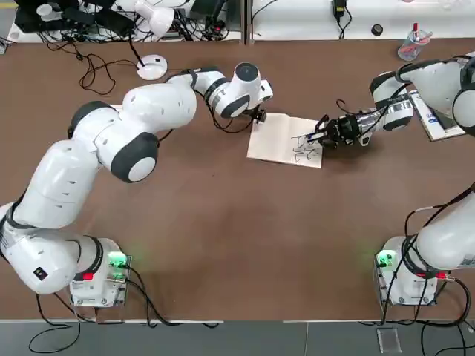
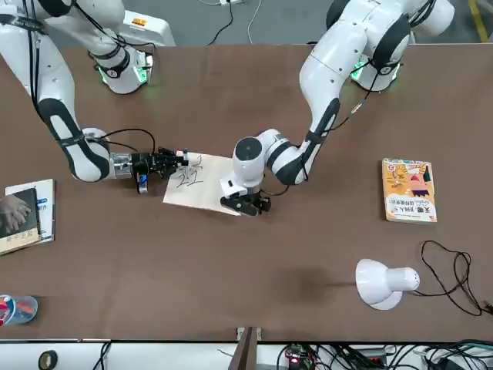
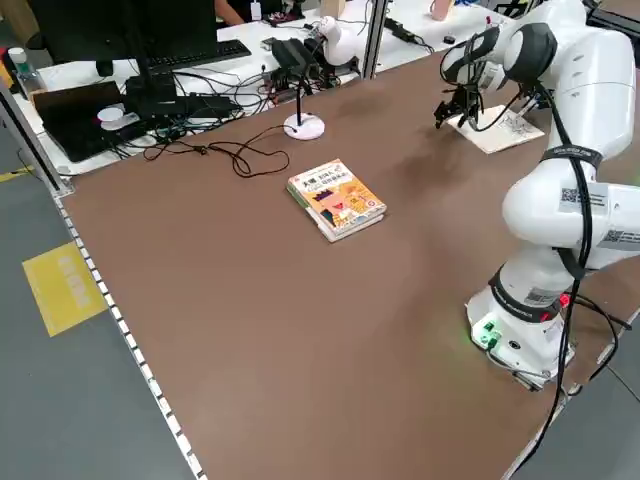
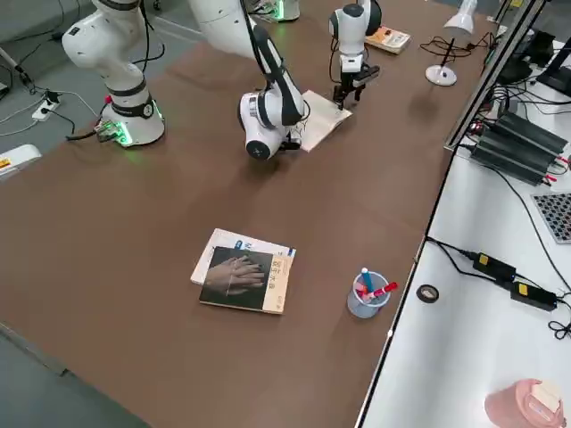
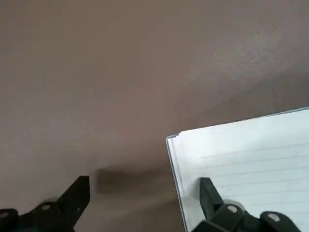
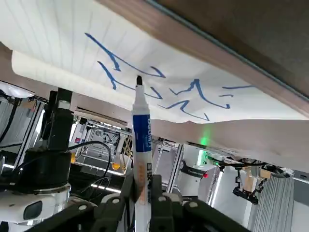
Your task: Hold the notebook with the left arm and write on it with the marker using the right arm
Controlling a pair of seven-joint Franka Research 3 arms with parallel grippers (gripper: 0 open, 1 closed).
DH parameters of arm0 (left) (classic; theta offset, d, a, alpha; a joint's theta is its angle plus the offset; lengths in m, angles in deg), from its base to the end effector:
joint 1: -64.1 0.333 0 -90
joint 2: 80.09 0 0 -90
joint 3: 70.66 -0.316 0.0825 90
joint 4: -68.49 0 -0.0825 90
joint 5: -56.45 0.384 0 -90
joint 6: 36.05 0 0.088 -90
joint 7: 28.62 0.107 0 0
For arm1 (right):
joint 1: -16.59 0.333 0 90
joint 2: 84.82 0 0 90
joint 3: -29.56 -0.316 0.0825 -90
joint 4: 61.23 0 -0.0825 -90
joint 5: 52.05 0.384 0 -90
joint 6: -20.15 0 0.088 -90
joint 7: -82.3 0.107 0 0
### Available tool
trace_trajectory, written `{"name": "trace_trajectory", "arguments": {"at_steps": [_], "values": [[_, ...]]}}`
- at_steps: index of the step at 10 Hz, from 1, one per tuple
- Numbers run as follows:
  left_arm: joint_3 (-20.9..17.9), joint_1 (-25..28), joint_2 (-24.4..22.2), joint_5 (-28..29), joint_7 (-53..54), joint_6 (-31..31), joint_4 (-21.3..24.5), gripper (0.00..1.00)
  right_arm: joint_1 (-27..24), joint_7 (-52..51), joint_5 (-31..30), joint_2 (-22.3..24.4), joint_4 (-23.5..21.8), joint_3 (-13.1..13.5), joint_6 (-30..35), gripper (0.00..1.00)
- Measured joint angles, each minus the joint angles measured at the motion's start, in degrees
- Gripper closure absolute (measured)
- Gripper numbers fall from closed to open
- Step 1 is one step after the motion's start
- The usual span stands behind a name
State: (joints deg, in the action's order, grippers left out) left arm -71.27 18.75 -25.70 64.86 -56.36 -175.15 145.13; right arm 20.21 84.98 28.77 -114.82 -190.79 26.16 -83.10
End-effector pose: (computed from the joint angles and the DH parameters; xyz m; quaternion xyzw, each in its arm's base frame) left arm 0.5324 -0.5296 0.1666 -0.9755 0.2008 -0.0896 0.0037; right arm 0.4537 0.1418 0.1294 -0.6781 0.4004 0.4042 0.4652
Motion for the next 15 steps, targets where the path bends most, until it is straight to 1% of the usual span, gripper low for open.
{"name": "trace_trajectory", "arguments": {"at_steps": [8, 15], "values": [[-0.01, 0.3, 0.0, 0.0, 0.6, 0.0, 0.0, 0.0, 0.17, -0.48, -0.05, -0.27, -0.08, -0.48, 0.42, 0.82], [-0.01, 0.33, 0.0, 0.0, 0.63, 0.0, 0.0, 0.0, 1.28, -0.92, -0.01, -0.35, -0.03, -0.65, 0.33, 0.82]]}}
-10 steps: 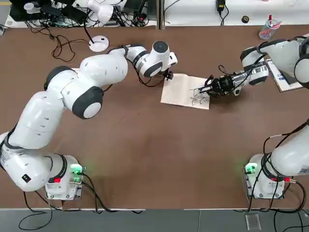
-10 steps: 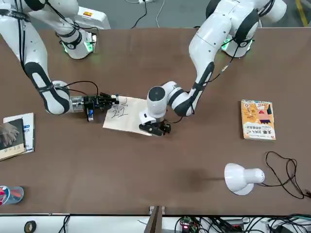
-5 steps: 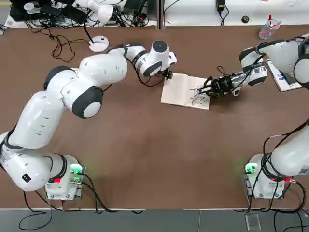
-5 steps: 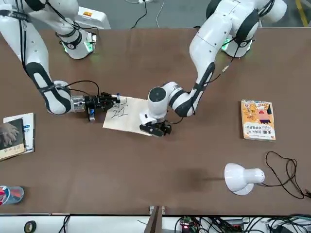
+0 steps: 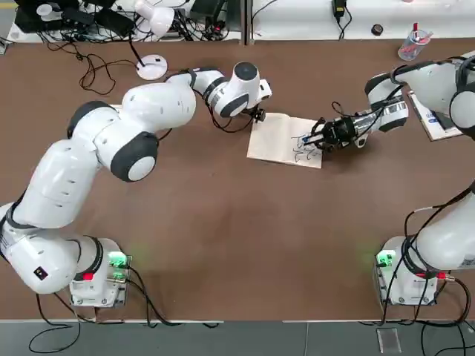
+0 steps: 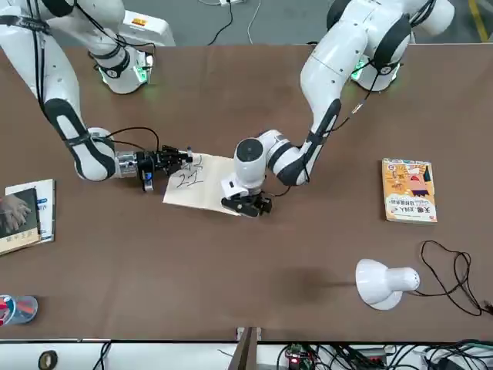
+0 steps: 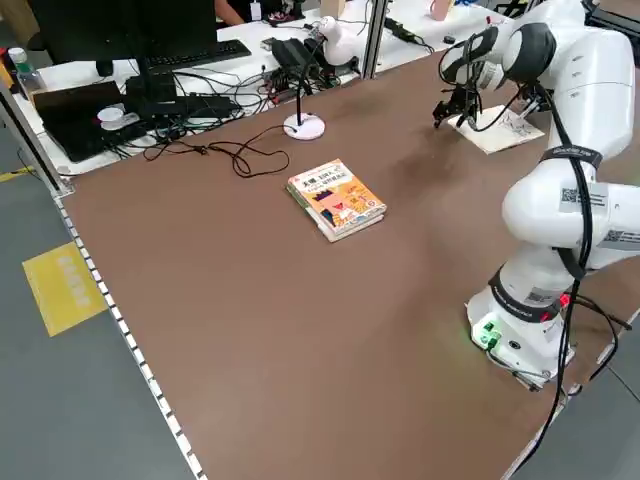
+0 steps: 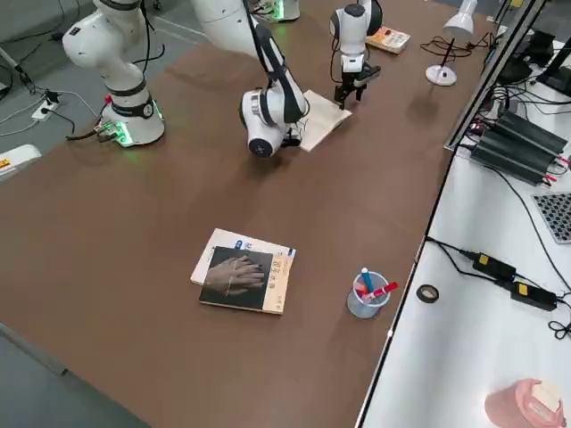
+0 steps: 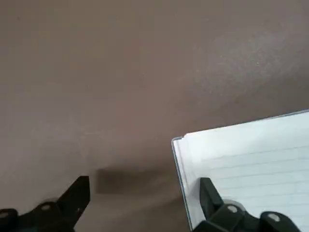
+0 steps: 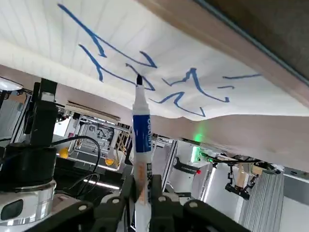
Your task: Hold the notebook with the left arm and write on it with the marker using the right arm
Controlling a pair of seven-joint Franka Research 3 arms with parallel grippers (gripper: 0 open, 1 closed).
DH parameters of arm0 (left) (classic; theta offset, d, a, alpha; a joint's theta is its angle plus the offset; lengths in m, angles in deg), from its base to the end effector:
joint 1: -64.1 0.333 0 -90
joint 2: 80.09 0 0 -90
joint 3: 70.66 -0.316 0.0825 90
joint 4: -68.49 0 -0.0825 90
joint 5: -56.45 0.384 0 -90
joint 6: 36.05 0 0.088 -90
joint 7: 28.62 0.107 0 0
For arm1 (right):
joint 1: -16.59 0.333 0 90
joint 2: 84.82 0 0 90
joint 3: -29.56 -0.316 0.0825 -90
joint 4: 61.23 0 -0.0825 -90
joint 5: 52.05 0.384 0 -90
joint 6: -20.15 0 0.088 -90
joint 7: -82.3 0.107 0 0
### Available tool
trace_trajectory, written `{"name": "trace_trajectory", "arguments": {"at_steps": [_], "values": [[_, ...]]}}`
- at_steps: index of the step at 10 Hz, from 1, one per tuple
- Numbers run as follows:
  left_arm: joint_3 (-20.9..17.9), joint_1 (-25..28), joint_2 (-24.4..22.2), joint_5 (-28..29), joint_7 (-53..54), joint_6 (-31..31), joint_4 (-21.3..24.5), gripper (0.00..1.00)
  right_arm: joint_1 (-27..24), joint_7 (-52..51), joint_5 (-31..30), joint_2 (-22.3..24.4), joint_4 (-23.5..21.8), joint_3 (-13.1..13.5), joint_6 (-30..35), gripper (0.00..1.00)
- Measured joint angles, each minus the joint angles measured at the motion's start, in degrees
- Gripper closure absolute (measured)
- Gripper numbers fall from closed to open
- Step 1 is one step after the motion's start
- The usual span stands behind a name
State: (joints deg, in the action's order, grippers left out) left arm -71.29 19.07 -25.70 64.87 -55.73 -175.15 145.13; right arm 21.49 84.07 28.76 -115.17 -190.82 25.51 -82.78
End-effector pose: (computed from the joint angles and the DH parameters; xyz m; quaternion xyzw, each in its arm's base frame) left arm 0.5355 -0.5264 0.1666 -0.9750 0.2034 -0.0897 0.0046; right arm 0.4470 0.1579 0.1275 -0.6839 0.3833 0.4133 0.4633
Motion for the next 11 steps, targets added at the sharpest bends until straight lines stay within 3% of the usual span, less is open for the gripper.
{"name": "trace_trajectory", "arguments": {"at_steps": [11], "values": [[0.0, 0.0, 0.0, 0.0, 0.0, 0.0, 0.0, 0.0, 0.64, -0.06, 0.07, -1.65, 3.47, 0.02, -0.53, 0.82]]}}
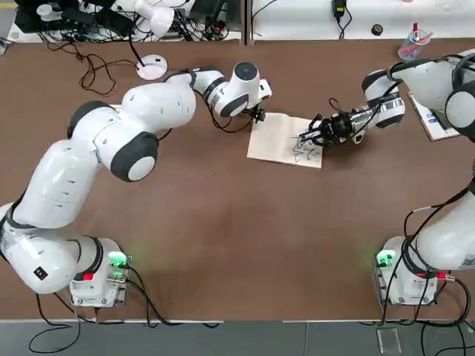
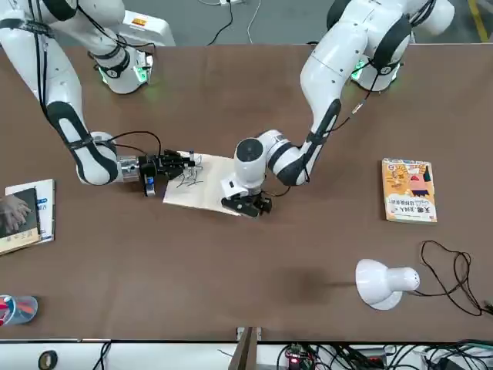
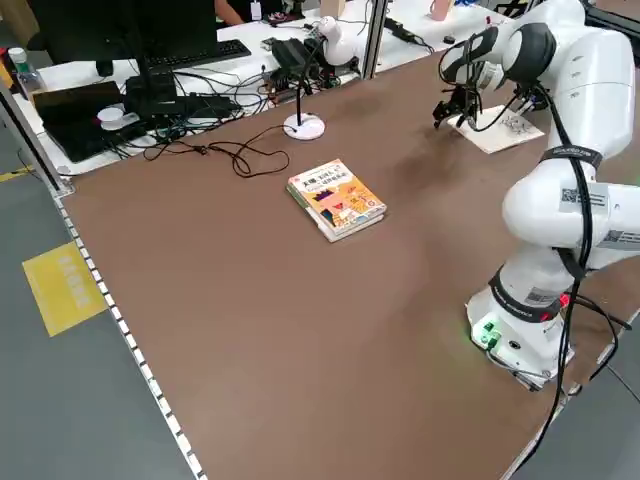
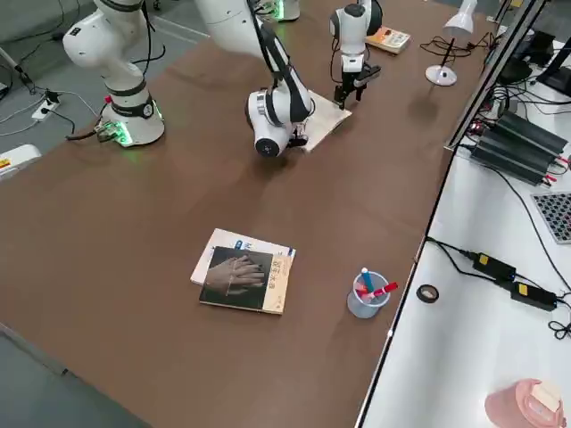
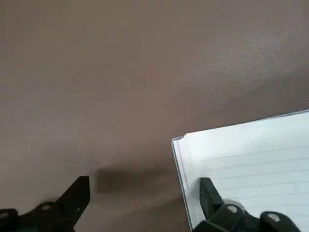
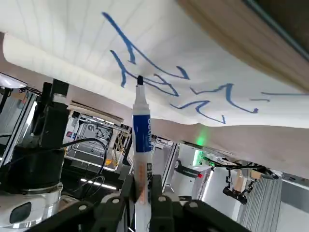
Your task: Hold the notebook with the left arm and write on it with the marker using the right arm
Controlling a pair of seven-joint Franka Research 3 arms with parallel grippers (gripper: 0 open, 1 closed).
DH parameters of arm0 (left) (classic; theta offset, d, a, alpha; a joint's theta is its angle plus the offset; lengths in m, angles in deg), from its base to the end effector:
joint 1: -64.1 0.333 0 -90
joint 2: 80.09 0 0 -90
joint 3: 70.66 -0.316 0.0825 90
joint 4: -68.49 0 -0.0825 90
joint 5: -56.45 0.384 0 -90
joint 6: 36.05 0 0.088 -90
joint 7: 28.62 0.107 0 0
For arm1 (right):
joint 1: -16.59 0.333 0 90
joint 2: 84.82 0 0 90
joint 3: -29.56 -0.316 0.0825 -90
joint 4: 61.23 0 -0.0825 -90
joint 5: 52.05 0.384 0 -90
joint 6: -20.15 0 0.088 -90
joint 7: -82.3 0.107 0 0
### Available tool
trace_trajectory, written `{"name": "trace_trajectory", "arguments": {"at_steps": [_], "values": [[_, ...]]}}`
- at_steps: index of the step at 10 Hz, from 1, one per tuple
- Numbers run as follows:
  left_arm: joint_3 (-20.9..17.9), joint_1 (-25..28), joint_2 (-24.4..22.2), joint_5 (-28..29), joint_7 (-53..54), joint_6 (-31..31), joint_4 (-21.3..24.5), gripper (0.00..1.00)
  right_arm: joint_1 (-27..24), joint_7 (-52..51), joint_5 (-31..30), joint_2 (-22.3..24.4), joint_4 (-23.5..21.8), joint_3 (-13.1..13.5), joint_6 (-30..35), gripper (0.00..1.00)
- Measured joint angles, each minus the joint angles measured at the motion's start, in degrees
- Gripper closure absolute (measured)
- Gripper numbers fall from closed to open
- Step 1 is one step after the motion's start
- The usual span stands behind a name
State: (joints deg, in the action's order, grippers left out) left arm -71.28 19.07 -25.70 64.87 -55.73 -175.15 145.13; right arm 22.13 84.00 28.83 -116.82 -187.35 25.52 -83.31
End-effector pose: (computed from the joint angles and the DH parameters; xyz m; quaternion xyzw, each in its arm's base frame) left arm 0.5355 -0.5265 0.1666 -0.9750 0.2035 -0.0896 0.0045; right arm 0.4662 0.1649 0.1280 -0.6921 0.3738 0.4022 0.4685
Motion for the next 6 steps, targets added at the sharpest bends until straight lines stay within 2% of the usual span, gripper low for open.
{"name": "trace_trajectory", "arguments": {"at_steps": [6], "values": [[0.0, 0.0, 0.0, 0.0, 0.0, 0.0, 0.0, 0.0, -0.16, -1.45, -0.73, -0.14, 0.96, 0.91, -0.41, 0.82]]}}
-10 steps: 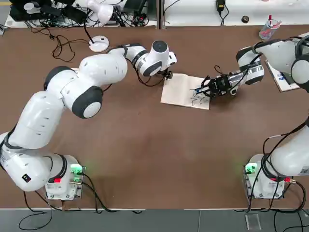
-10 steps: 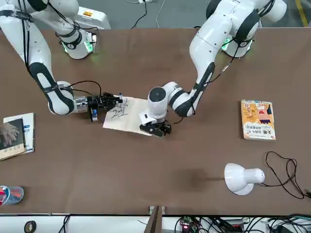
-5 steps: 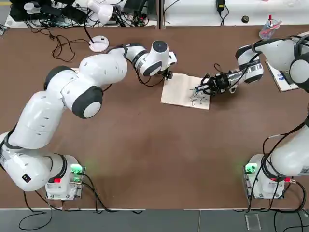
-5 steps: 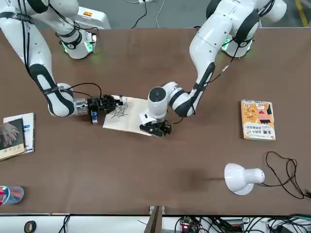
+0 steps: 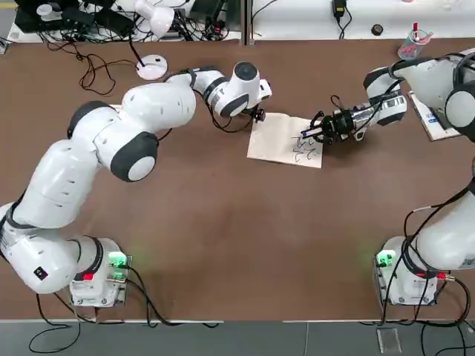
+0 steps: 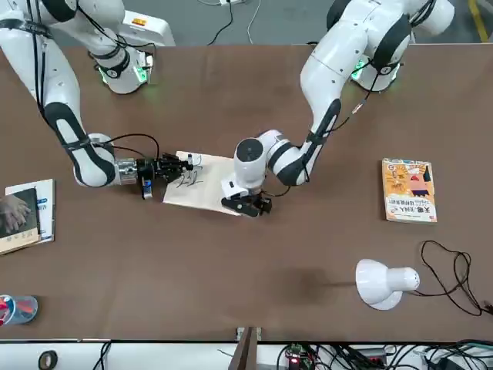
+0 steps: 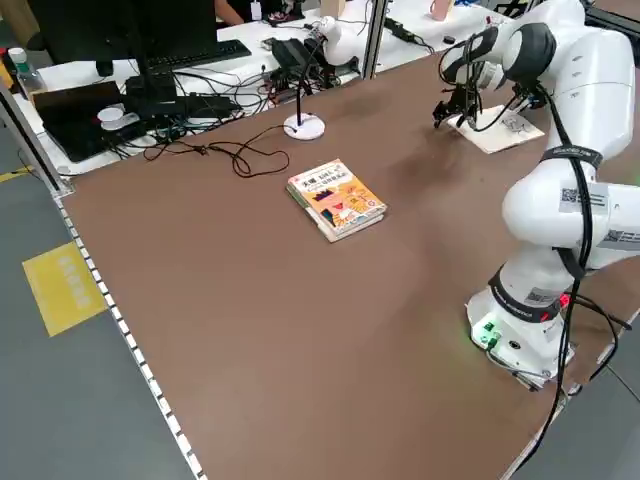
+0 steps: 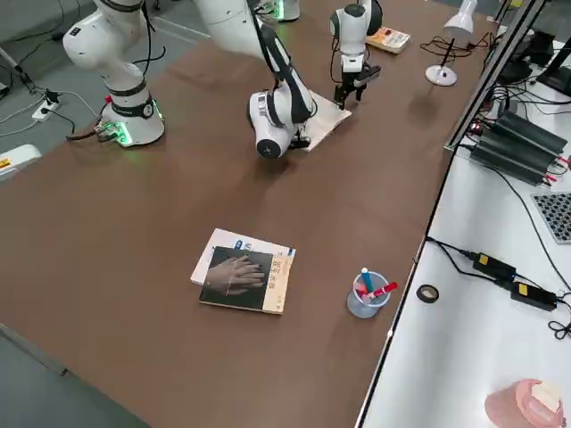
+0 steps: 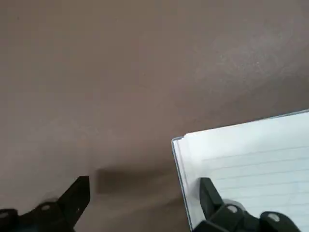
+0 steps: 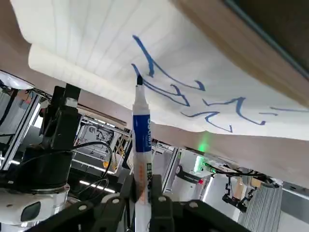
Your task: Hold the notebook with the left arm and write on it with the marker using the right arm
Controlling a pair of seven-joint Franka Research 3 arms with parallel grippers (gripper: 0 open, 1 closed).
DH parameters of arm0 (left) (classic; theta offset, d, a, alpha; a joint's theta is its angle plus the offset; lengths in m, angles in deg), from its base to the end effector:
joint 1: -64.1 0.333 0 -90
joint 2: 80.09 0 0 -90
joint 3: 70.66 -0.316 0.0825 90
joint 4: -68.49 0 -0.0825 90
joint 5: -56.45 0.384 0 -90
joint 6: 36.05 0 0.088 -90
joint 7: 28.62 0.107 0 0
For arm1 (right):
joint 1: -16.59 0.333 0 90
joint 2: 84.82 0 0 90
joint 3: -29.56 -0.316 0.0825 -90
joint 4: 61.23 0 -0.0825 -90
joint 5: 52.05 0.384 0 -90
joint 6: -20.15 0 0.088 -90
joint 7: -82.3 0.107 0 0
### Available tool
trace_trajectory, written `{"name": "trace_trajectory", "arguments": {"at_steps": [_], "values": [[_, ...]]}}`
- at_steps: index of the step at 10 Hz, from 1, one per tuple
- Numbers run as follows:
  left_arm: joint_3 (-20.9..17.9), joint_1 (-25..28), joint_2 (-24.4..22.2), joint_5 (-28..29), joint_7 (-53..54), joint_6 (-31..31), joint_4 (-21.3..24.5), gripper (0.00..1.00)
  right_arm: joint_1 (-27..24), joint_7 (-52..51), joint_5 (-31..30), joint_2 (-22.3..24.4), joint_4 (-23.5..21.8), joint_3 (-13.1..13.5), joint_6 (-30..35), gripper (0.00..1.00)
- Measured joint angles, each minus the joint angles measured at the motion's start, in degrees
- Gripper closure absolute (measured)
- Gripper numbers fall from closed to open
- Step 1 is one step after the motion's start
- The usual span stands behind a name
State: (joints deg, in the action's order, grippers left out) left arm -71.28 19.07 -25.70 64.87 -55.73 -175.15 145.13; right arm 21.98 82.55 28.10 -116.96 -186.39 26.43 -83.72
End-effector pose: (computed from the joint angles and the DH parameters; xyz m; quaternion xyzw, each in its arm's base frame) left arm 0.5355 -0.5265 0.1666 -0.9750 0.2035 -0.0896 0.0045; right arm 0.4751 0.1555 0.1291 -0.7030 0.3667 0.3850 0.4723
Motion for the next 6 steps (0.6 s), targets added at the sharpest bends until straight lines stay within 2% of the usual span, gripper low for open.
{"name": "trace_trajectory", "arguments": {"at_steps": [6], "values": [[0.0, 0.0, 0.0, 0.0, 0.0, 0.0, 0.0, 0.0, -1.5, -0.43, -4.52, 0.0, 1.53, 0.85, 0.37, 0.82]]}}
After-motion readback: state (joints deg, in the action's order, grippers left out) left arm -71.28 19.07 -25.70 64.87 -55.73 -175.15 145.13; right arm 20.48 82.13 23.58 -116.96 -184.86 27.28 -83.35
